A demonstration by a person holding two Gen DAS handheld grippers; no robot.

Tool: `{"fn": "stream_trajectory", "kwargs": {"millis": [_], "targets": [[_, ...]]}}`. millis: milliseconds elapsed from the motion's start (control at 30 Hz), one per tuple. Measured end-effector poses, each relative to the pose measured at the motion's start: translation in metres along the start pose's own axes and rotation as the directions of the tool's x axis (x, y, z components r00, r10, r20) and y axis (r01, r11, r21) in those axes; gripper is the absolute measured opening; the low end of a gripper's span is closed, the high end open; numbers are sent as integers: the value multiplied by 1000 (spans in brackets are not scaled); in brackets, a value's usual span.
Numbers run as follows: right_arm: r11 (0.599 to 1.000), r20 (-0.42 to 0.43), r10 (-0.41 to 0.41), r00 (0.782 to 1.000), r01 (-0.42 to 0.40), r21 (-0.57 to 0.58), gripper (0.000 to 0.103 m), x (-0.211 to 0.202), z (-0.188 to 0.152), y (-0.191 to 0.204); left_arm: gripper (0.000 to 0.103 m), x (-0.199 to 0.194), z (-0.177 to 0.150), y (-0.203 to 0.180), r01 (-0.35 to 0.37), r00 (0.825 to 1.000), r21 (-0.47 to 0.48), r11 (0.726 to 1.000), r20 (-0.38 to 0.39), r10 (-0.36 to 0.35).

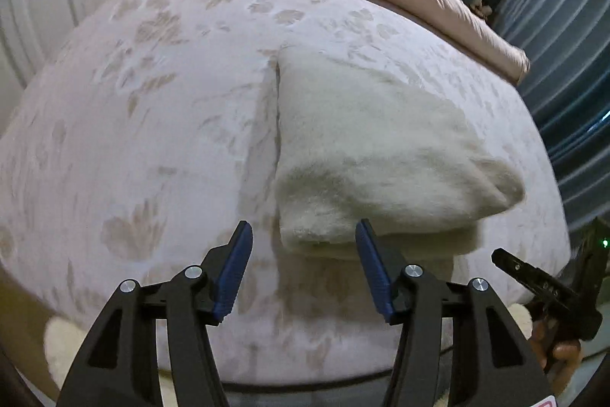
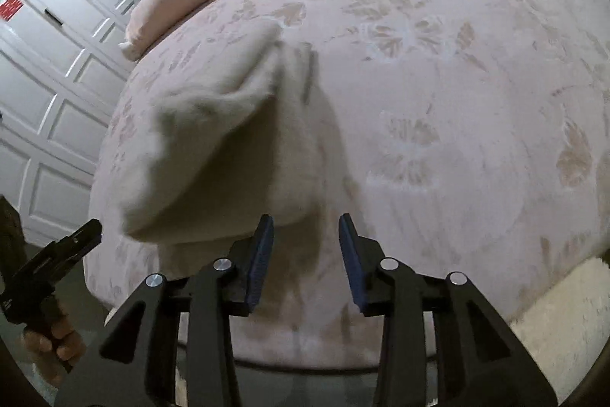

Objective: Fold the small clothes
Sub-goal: 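Open both grippers and press the folded stack flat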

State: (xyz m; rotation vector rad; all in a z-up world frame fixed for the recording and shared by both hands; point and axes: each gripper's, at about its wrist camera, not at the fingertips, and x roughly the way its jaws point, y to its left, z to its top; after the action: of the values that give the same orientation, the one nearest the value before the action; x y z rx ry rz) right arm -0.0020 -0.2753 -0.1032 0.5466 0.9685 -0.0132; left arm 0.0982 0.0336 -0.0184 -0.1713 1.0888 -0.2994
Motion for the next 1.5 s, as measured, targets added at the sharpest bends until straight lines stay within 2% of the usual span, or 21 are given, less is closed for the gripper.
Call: {"fn": "stream_trajectory", "kwargs": {"millis": [33, 133, 267, 333, 367, 400, 433, 467, 600, 667, 700, 733, 800, 867, 967, 1067, 1200, 1267, 1367, 1433, 1500], "targets": [[1000, 0, 10, 1000, -10, -11, 38, -2, 1, 2, 55, -3, -5, 0, 8, 1000, 0, 1000, 6, -8], [999, -1, 40, 999, -40, -22, 57, 3, 11, 17, 56, 5, -8, -14, -22, 1000, 69, 997, -19, 23], [997, -63, 75, 995, -75, -3, 58, 32, 24, 40, 56, 35, -22, -22, -70, 995, 187, 980, -61, 82], [998, -95, 69, 993, -67, 21, 59, 50, 27, 43, 57, 42, -24, -18, -80, 994, 185, 979, -63, 93], [997, -108, 66, 992, -62, 38, 55, 59, 29, 44, 56, 49, -22, -14, -84, 993, 177, 981, -71, 98], [997, -113, 65, 991, -61, 42, 46, 63, 30, 47, 56, 56, -20, -11, -89, 991, 164, 982, -80, 104], [997, -122, 80, 989, -77, 32, 17, 64, 33, 53, 56, 60, -17, -8, -98, 991, 156, 983, -78, 111], [995, -120, 96, 988, -95, 15, 14, 61, 36, 59, 56, 62, -15, -6, -117, 989, 151, 982, -74, 130], [976, 45, 201, 979, -196, -95, 9, -3, 45, 87, 54, 56, -3, 11, -98, 992, 86, 991, -68, 104], [982, 53, 167, 985, -161, -101, 9, -7, 41, 82, 53, 58, -1, 16, -115, 989, 75, 991, -81, 121], [990, 20, 99, 995, -97, -100, 9, 8, 34, 72, 52, 63, -3, 18, -146, 984, 80, 986, -94, 153], [994, -32, 8, 999, -11, -112, 9, 31, 27, 62, 52, 67, -5, 21, -161, 980, 80, 984, -107, 169], [995, -166, -76, 983, 63, -81, 9, 76, 9, 37, 52, 71, -9, 25, -132, 980, 45, 990, -141, 137], [999, -131, -36, 991, 31, -39, 11, 69, 4, 34, 52, 68, -12, 25, -126, 981, 37, 991, -148, 130], [994, -94, -72, 993, 64, -86, 19, 45, 10, 50, 50, 45, -12, 20, -140, 984, 57, 988, -102, 145], [982, -42, -136, 990, 129, -135, 22, 22, 11, 54, 50, 12, -6, 16, -96, 994, 29, 995, -48, 98], [984, 31, -136, 990, 139, -108, 23, 0, 22, 55, 52, -16, 18, -2, -50, 997, 29, 998, 54, 49], [986, 75, -116, 990, 124, -115, 23, -5, 29, 61, 53, -9, 29, -10, -55, 997, 38, 998, 58, 53], [986, 84, -94, 992, 104, -127, 23, 3, 42, 69, 53, 20, 38, -20, -95, 995, 75, 993, 11, 94], [984, 59, -100, 993, 107, -144, 23, 18, 46, 74, 53, 41, 34, -23, -150, 987, 106, 983, -37, 155], [965, -22, -182, 983, 174, -196, 24, 55, 40, 70, 57, 57, 29, -23, -193, 978, 122, 974, -61, 202]]}}
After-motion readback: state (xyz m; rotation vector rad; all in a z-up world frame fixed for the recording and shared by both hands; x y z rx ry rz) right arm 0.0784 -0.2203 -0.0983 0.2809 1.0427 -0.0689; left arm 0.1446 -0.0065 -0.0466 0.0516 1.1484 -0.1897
